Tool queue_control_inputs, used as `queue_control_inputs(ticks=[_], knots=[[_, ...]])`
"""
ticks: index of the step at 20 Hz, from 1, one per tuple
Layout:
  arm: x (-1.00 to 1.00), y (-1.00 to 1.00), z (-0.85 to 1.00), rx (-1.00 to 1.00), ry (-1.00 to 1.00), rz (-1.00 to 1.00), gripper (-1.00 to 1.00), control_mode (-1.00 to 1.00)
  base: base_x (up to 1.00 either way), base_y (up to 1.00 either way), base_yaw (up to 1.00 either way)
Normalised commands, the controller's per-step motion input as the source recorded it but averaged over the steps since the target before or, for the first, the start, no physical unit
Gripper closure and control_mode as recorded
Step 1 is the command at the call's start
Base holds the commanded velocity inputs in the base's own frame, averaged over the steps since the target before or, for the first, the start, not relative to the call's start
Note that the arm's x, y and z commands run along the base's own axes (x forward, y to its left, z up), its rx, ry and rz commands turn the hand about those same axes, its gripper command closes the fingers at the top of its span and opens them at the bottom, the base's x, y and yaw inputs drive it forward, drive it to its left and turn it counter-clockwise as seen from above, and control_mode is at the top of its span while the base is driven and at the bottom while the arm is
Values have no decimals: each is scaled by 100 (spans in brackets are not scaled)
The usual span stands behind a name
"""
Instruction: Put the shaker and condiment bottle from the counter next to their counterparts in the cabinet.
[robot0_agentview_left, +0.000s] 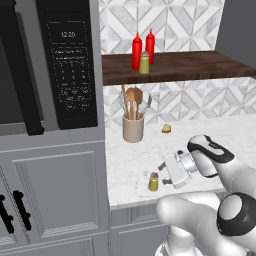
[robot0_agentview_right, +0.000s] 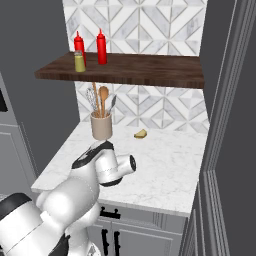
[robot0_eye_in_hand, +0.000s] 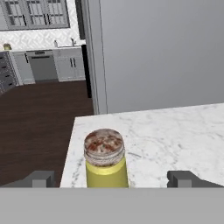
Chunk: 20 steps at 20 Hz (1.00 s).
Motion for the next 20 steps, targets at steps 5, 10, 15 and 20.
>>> queue_control_inputs(ticks=[5, 10, 15, 20], knots=[[-27, 0, -20, 0, 0, 0, -100, -100, 0, 0, 0], [-34, 2, -9, 0, 0, 0, -100, -100, 0, 0, 0], [-14, 37, 0, 1, 0, 0, -100, -100, 0, 0, 0], [2, 48, -1, 3, 0, 0, -100, -100, 0, 0, 0]])
